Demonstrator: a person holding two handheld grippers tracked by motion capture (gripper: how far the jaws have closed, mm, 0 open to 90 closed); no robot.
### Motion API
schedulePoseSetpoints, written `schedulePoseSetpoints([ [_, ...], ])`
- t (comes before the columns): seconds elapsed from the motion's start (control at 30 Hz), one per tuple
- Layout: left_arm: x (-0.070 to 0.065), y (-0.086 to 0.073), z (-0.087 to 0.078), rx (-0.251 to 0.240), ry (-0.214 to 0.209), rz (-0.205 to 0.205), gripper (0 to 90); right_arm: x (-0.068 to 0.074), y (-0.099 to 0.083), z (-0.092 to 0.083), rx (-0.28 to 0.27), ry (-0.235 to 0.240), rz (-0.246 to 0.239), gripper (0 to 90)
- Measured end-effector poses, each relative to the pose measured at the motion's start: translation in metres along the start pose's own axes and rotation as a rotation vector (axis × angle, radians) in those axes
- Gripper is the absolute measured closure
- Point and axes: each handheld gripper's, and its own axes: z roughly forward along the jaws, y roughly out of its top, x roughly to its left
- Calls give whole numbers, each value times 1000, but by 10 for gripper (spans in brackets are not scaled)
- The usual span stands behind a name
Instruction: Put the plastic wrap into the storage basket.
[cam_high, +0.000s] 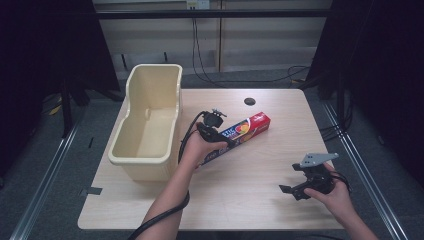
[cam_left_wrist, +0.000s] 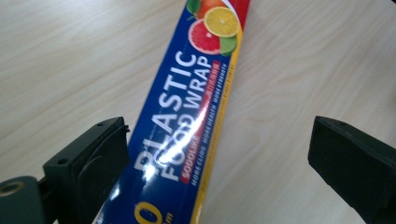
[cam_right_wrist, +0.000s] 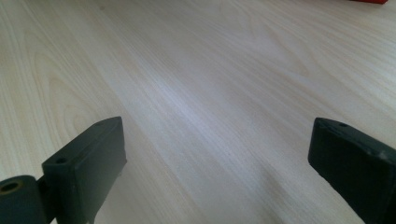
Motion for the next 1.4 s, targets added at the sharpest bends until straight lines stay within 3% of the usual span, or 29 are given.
schedulePoseSetpoints([
  [0.33,8,4,23,49,18,-16,53,0,-1,0,1,3,-5,42],
  [0.57,14,8,30,65,44,-22,58,0,-1,0,3,4,-5,42],
  [0.77,17,7,37,66,40,-63,61,-1,-1,-1,-11,0,8,42],
  [0.87,19,7,39,106,36,-34,67,-1,-1,-1,-10,1,7,42],
  [1.0,19,6,44,92,38,-67,88,-1,-1,-1,-8,6,0,42],
  [1.1,20,7,43,137,38,-39,114,-1,-1,-1,-9,5,4,42],
  [1.2,20,7,45,130,20,-61,153,-1,-1,-1,-10,6,6,42],
  [1.4,19,7,48,156,17,-36,215,-2,-1,-2,-17,5,8,42],
])
